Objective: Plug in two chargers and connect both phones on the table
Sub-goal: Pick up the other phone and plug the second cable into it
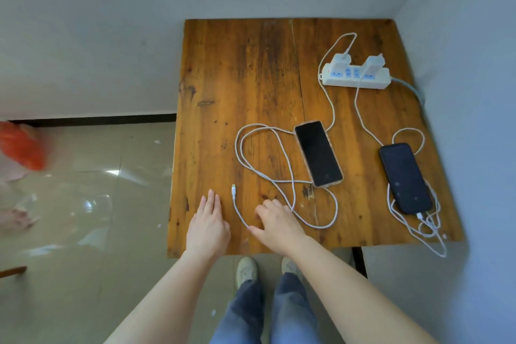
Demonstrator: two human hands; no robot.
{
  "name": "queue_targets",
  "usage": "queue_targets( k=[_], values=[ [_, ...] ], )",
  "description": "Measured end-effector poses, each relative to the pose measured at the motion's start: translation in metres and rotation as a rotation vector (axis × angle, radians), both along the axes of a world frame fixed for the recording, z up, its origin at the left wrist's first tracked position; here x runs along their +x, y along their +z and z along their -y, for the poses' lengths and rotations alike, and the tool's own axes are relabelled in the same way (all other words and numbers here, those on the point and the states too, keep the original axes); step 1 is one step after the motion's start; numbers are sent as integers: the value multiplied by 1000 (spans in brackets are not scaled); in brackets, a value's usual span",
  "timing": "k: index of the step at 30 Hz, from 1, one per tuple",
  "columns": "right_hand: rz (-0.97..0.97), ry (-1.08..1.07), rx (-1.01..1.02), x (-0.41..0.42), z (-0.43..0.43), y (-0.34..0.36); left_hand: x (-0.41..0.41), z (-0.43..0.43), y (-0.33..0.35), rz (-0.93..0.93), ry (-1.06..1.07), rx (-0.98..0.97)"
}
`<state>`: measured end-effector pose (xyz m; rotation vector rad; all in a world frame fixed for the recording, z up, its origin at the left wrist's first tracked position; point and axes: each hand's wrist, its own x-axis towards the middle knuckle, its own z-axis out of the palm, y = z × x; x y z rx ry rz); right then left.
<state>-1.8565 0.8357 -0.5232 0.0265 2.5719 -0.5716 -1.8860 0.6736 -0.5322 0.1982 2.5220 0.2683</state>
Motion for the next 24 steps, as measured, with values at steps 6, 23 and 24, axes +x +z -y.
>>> queue_targets(
  k=[6, 23, 24],
  values=[
    [61, -15, 21, 7, 12, -10, -7, -2, 1, 36, -72, -111],
    [0, -761, -460, 2, -61, 26, -34, -65, 28, 64, 243, 32],
    [-28, -825, -491, 3, -71, 28, -31, -79, 27, 25, 274, 105]
  ],
)
